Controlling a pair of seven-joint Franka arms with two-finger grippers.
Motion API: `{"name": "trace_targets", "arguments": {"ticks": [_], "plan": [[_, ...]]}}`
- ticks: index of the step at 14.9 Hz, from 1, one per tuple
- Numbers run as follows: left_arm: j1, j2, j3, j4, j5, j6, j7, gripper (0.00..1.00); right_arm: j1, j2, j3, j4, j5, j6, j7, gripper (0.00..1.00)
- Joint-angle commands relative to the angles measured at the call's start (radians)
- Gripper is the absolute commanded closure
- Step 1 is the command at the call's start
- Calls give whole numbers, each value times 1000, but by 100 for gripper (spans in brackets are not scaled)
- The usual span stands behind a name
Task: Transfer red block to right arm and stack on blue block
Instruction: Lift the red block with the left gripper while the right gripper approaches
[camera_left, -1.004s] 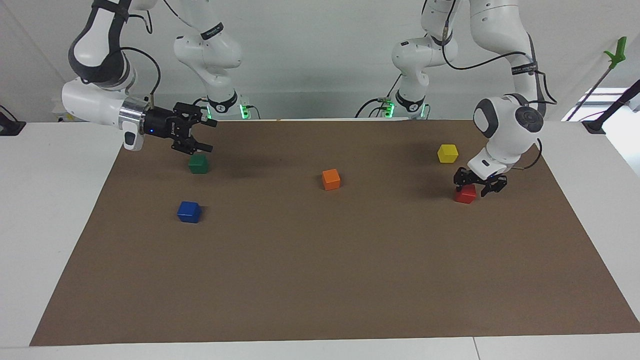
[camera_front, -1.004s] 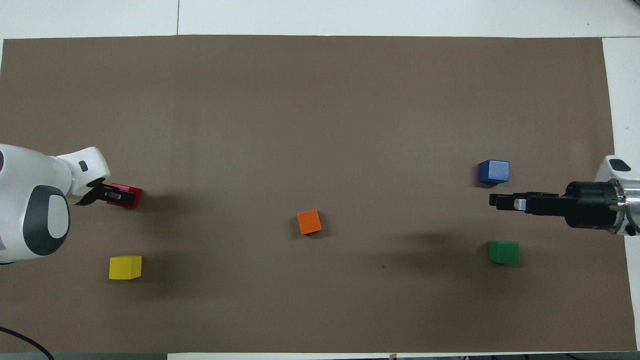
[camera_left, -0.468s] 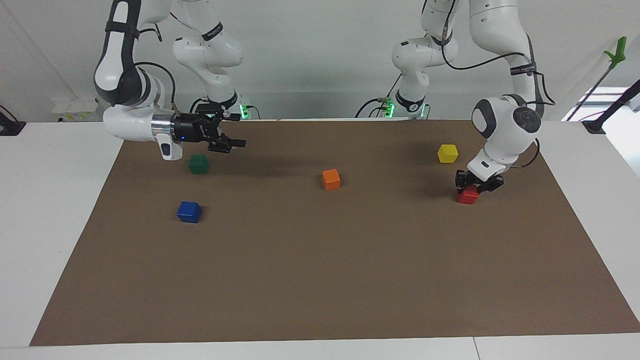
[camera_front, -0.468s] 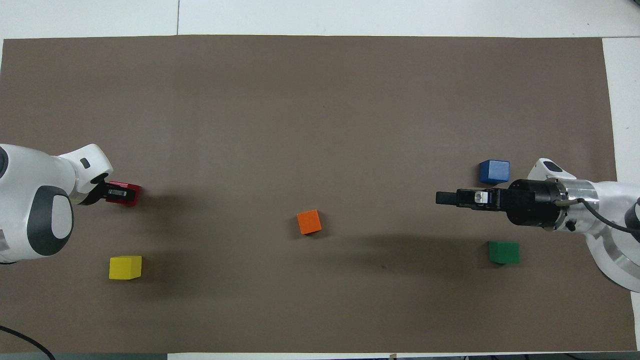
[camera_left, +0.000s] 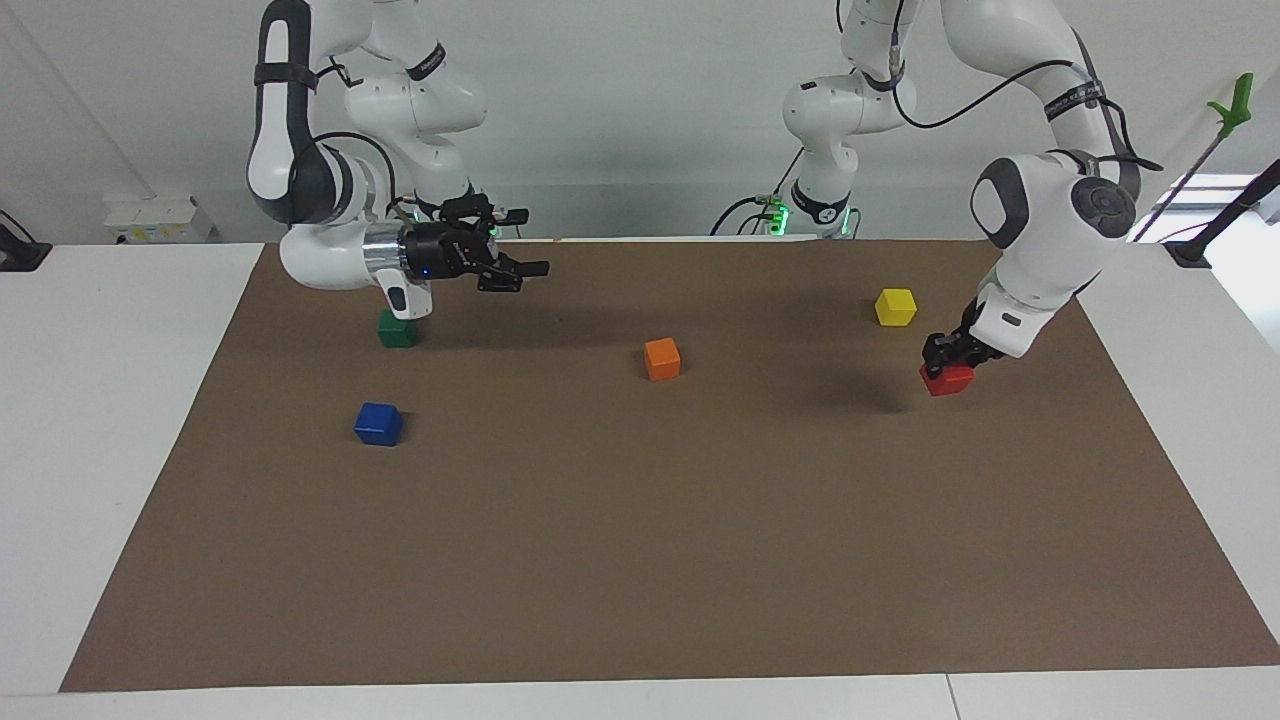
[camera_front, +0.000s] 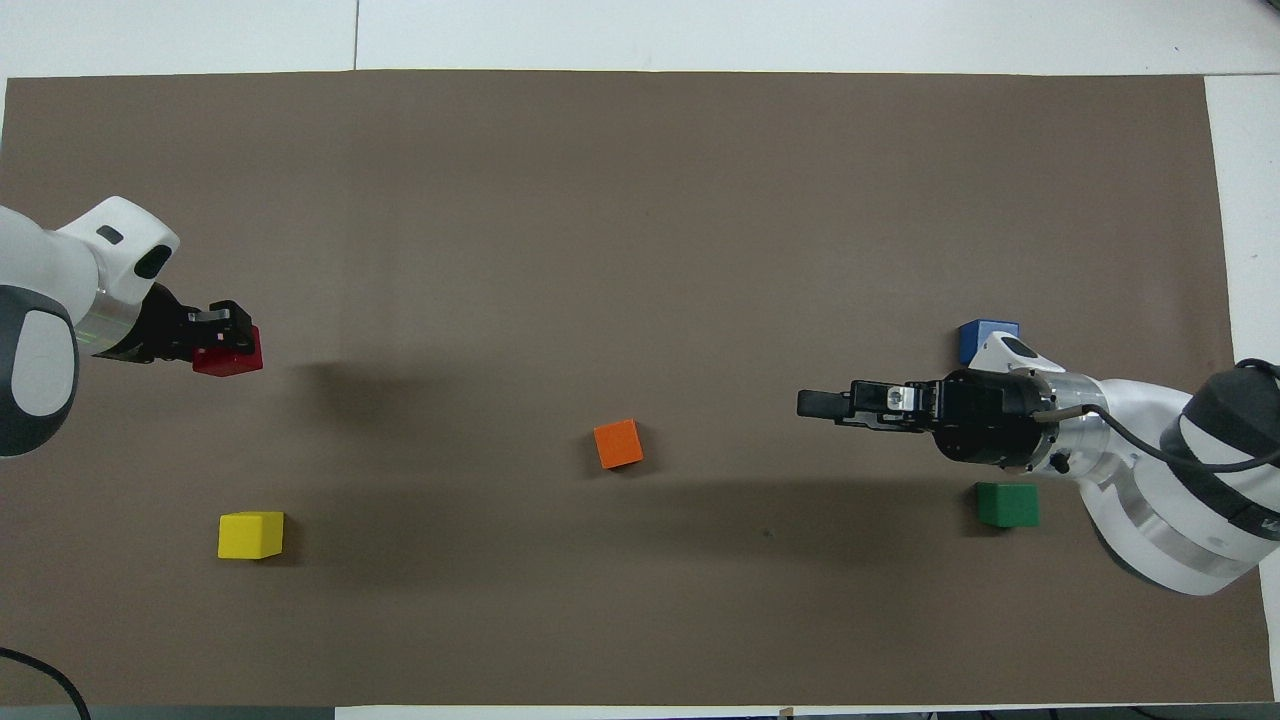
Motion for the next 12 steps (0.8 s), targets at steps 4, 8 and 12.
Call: {"name": "trace_targets", "arguments": {"ticks": [4,8,12], "plan": [[-60,7,1,148,-227,-179,-474,100,167,23,-3,-47,270,-22,-55,0],[-69,6,1,192,-413,-185,-848,100,244,101,-3,-45,405,-81,-99,0],[-68,-7,-31,267,-520,-279,-947,100,267,147,0,-42,442,-117,-124,0]]}}
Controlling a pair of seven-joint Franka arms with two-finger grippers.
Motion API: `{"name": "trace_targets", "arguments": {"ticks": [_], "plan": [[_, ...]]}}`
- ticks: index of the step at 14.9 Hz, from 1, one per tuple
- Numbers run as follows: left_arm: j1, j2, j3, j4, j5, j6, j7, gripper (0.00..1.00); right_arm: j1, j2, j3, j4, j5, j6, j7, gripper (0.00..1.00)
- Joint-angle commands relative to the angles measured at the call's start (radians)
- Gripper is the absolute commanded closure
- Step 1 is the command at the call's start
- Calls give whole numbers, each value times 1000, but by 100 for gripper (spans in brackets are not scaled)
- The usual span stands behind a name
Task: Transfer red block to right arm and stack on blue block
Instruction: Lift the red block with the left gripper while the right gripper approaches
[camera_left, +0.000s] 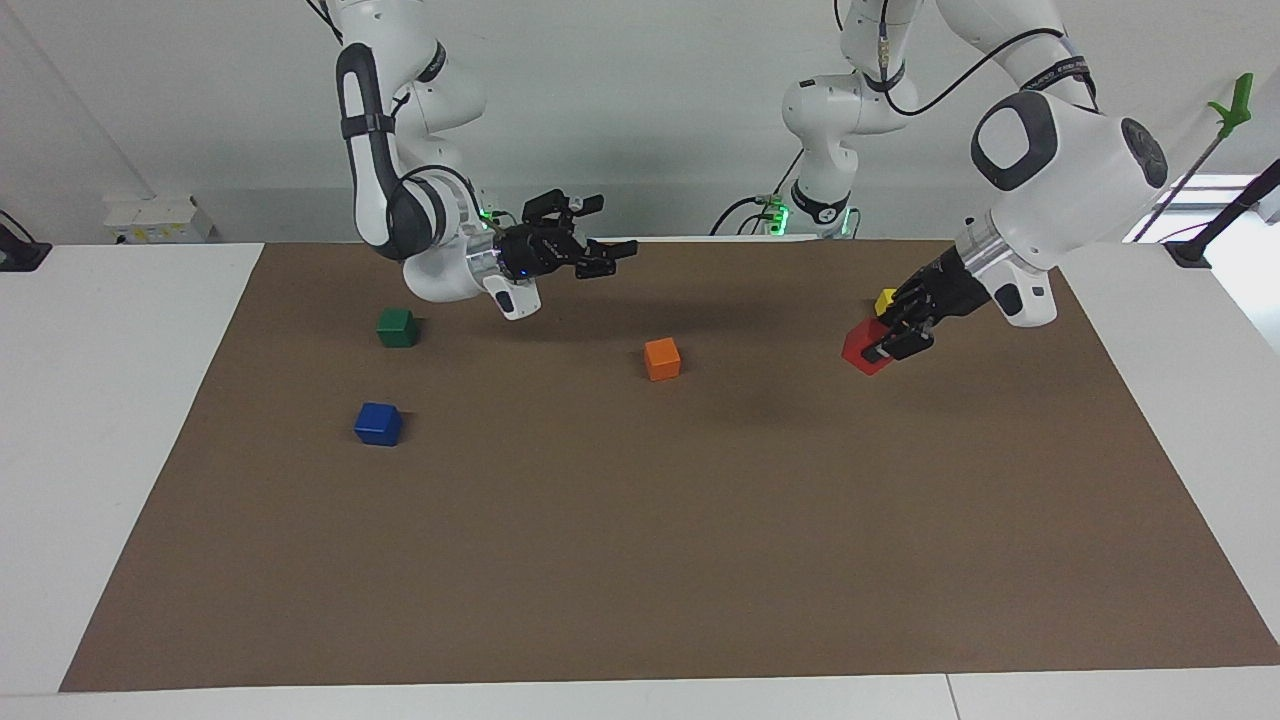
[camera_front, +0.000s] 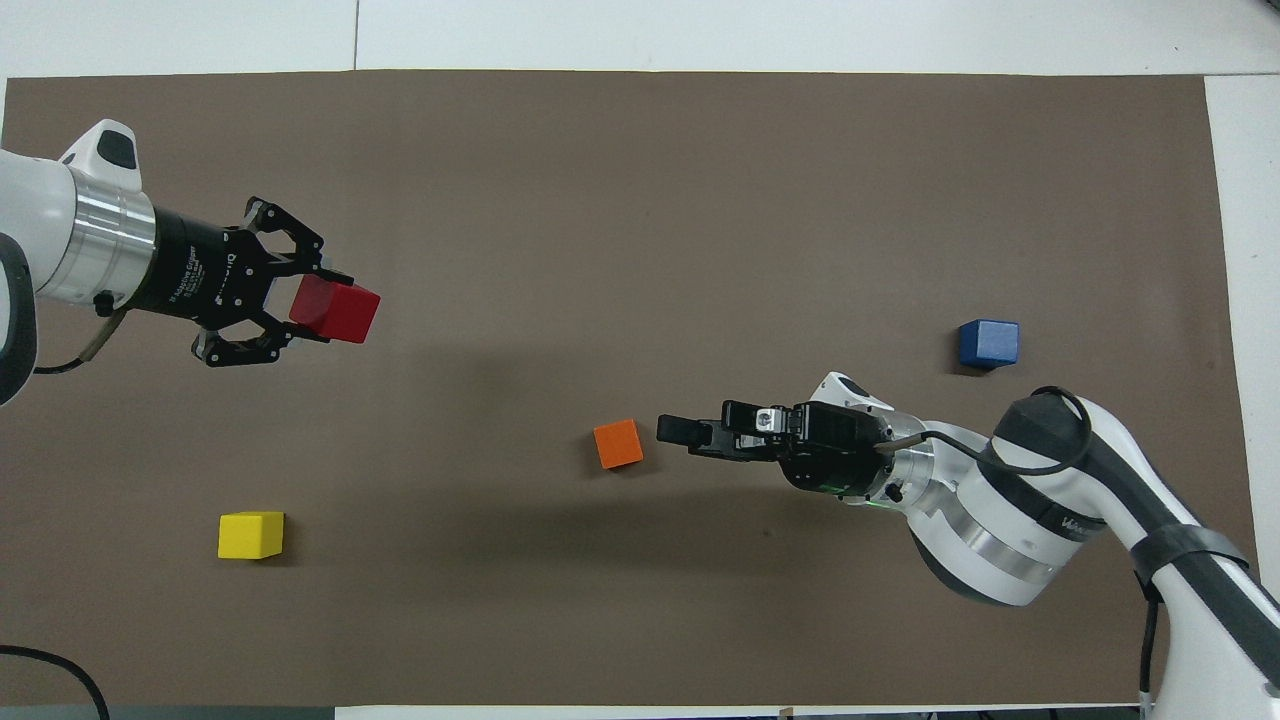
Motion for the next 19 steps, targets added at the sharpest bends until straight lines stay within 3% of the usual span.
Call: {"name": "trace_targets", "arguments": {"ticks": [1,4,9,11,19], "plan": [[-2,0,-4,111,-100,-114,-131,100,9,34,0,2,63,-44,-32,0],[-3,-3,-37,167,-190,-128,-286,100,28,96,1,31,69,-61,-102,0],[-5,-18,-87,165,-210,-113,-401,100,32,137,3,117,77,19,-138,0],[-6,-21,-95,161,-238,-69,-514,100,86,207,3,175,158,25,-207,0],[-29,-49,-147,158,-287,-19,-601,100,137,243,24,338,302,155,-205,0]]}}
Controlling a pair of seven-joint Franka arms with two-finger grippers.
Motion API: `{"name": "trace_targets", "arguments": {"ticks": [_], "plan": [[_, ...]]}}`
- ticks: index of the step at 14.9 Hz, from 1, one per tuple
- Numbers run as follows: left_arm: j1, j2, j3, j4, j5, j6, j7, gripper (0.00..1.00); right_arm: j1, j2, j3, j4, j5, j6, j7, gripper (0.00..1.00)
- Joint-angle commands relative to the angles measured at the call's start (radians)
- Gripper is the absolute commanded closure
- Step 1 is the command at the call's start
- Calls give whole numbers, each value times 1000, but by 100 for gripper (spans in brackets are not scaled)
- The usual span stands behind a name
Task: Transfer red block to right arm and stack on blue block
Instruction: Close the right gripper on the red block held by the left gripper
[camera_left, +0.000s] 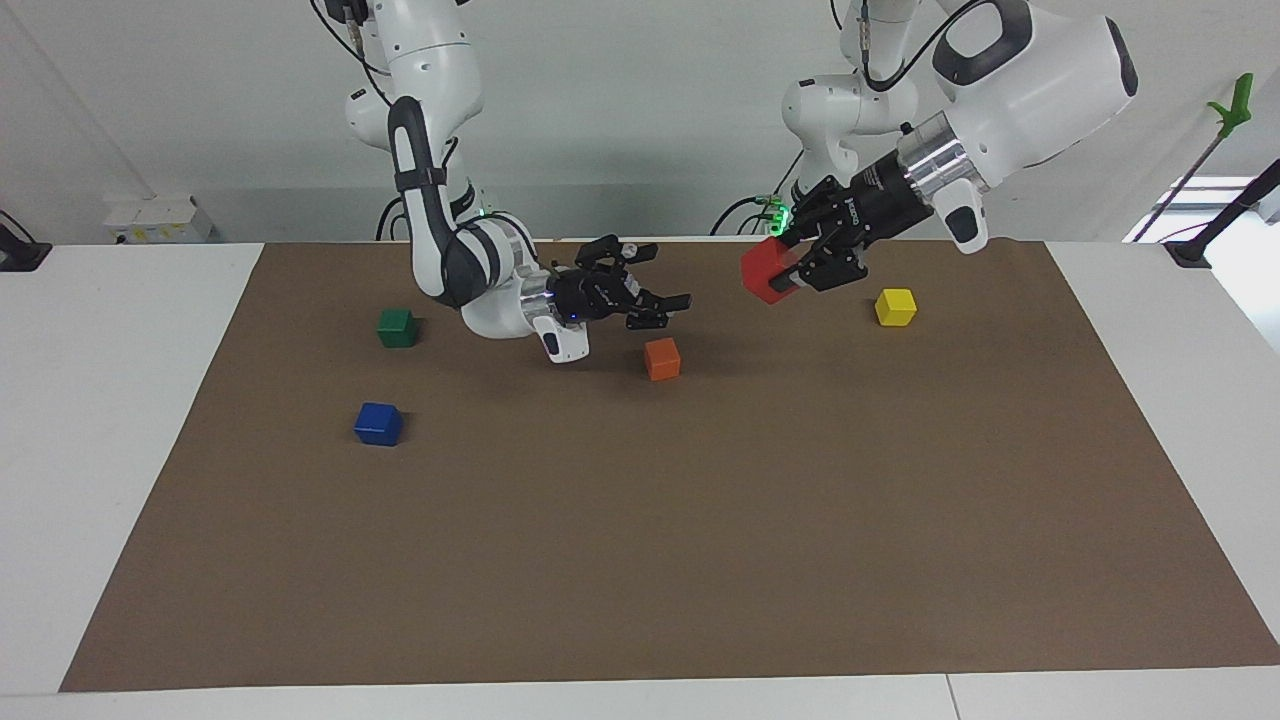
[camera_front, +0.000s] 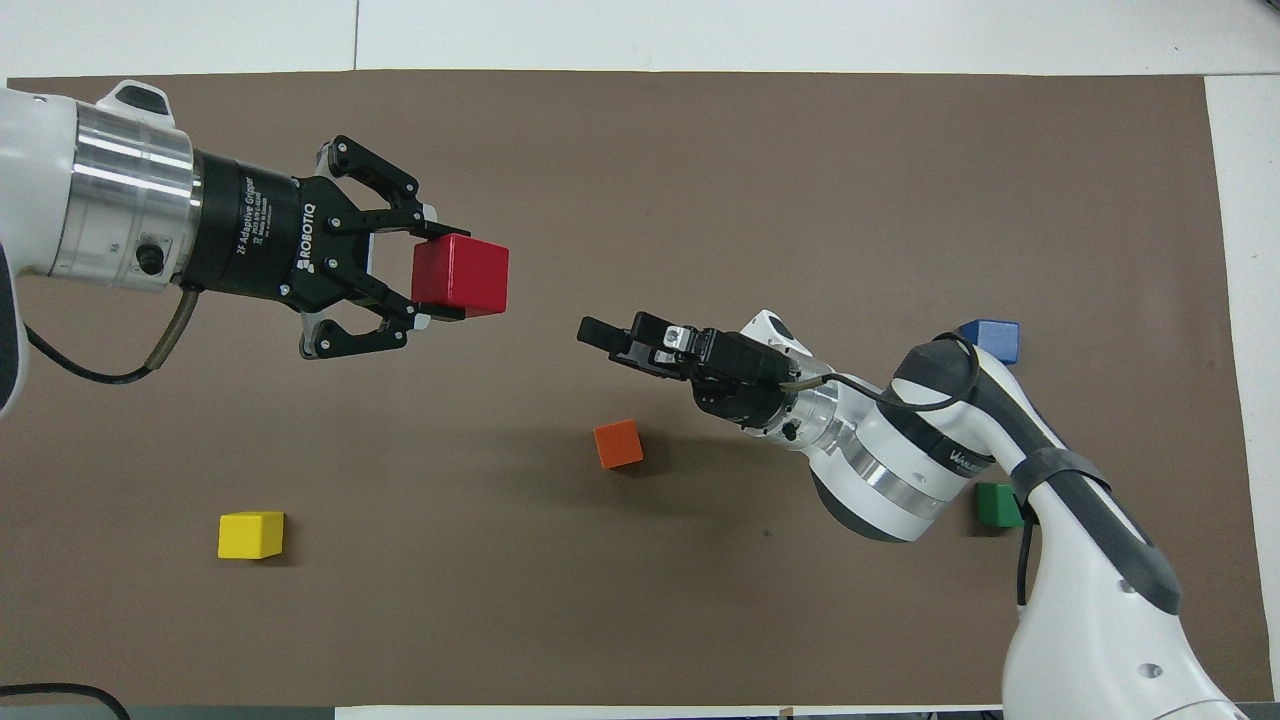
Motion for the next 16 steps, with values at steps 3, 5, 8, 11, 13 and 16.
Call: {"name": "trace_targets", "arguments": {"ticks": [3,5,8,11,13,16], "plan": [[-22,-38,-27,-8,-44,11,-90,100,40,38,13,99,74,96,-15,0],[-22,-58,-27,-19,-69,11,-90,100,56,38,14,108,96,98,-13,0],[-23,-59,-27,-28,-72,30,-92,100,52,39,46,133,152,84,28,0],[-25,-62,-27,-31,-73,31,-90,100,55,39,52,125,169,35,68,0],[-26,-65,-27,-37,-73,34,-89,100,57,39,55,127,180,29,71,0],[-26,-73,-27,-51,-72,44,-88,100,53,36,58,125,194,15,79,0]]}}
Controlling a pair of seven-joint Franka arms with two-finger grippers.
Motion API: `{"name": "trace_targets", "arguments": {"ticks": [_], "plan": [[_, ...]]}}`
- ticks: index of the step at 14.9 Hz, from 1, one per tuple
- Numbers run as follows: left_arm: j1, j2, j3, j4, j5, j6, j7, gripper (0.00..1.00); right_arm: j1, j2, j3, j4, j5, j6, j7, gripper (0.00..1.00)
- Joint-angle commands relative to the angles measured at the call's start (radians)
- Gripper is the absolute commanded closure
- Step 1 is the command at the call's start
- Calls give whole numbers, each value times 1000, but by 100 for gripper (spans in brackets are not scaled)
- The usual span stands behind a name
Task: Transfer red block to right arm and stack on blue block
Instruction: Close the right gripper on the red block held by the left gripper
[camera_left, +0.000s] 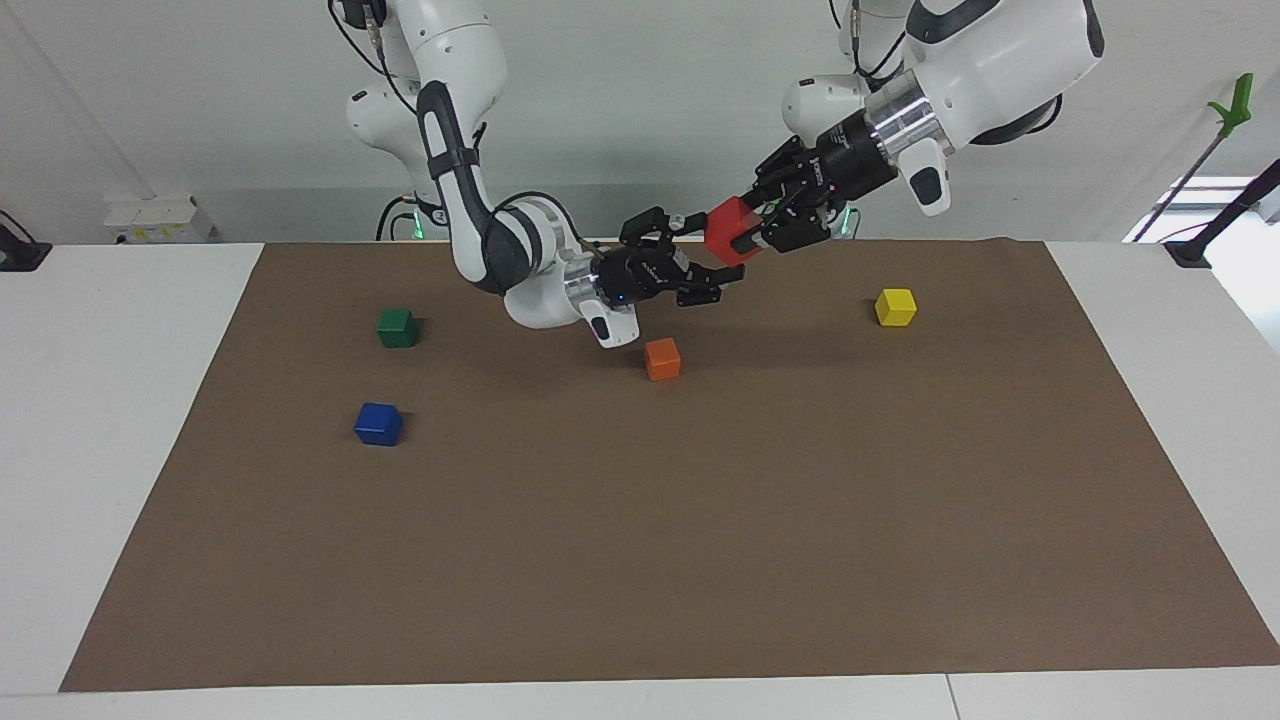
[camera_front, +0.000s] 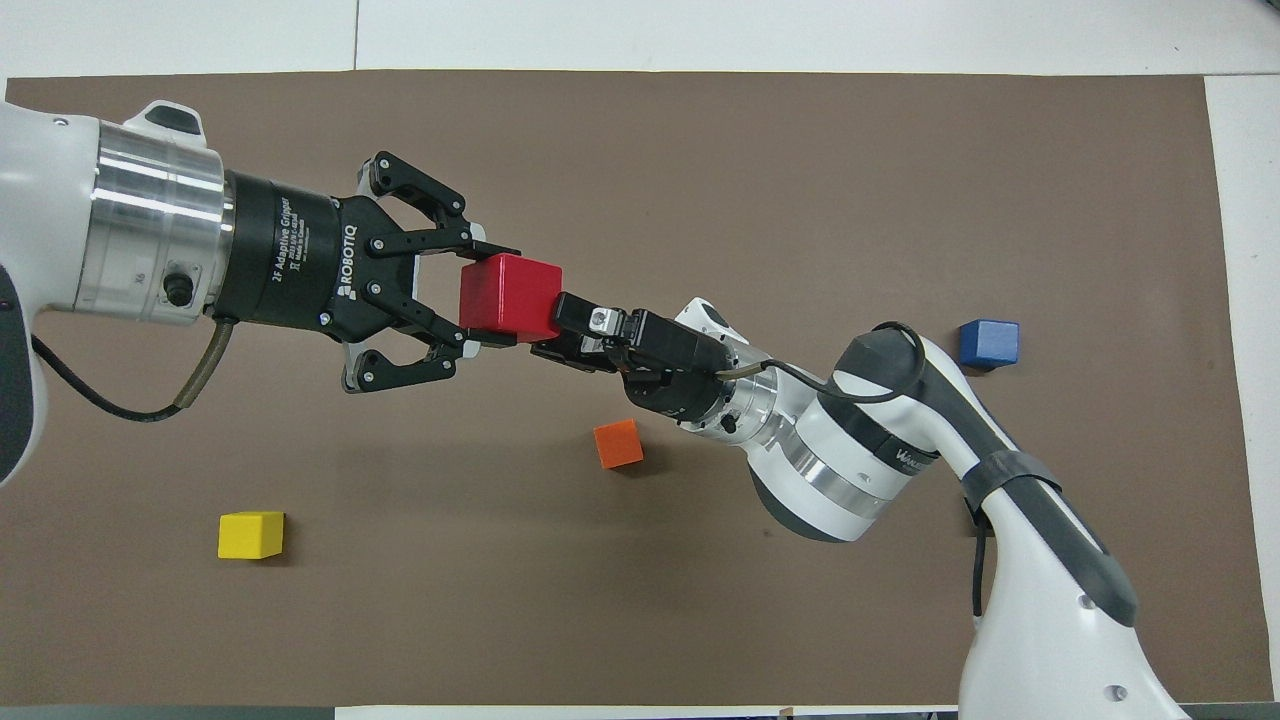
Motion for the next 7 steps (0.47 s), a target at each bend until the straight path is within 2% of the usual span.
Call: {"name": "trace_targets", "arguments": {"ticks": [1,7], "plan": [[-12,-31,9,-36,-20,28,-12,100,7,12,12,11,108,-14,9,0],[-12,-31,9,-37,-20,25,-12,100,7,0,12,18,123,-6,16,5]]}}
